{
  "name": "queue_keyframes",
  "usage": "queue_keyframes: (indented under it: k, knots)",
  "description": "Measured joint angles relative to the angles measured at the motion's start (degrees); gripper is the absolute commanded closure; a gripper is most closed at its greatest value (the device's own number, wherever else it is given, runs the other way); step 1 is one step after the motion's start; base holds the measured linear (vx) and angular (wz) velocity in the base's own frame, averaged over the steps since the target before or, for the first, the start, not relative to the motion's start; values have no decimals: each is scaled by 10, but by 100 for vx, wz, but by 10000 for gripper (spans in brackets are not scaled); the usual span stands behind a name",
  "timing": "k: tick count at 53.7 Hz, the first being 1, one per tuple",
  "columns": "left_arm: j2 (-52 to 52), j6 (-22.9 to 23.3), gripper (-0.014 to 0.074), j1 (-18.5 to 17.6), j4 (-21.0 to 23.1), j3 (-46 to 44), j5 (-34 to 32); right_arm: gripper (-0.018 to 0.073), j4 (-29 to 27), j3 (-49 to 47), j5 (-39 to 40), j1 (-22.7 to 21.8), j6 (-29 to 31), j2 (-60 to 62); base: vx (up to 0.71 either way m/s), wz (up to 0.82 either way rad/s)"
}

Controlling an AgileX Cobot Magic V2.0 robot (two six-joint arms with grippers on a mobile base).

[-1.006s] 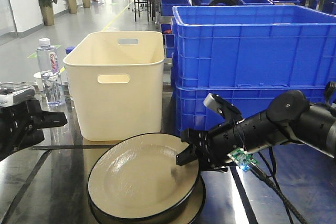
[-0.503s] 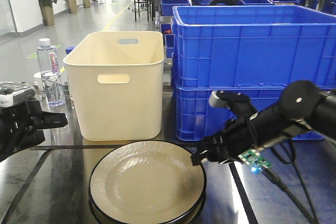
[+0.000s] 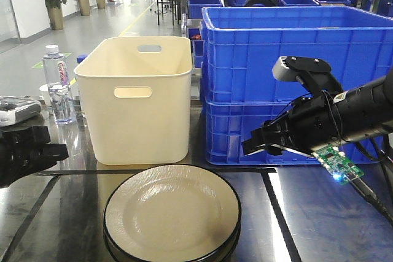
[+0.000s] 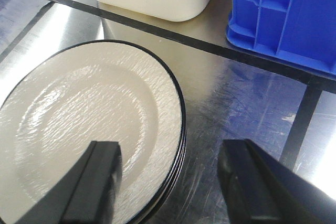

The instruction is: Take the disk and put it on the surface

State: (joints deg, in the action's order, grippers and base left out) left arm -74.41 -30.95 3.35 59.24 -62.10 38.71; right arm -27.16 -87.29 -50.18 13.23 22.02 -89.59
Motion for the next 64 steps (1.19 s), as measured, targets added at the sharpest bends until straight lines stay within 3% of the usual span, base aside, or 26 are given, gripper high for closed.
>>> queue_keyframes:
  k: [9,47,52,64]
  knots:
    - [0,-2,607,0,-1,0,0,121,0,0,-1,0,0,0,0,0]
    - [1,-2,605,0,-7,0,1,121,0,0,-1,0,1,0,0,0]
    - [17,-2,605,-6,-34,8,-1,121,0,0,-1,0,1,0,0,0]
    - [126,30,605,-45,-160,98,-77,121,0,0,-1,0,1,0,0,0]
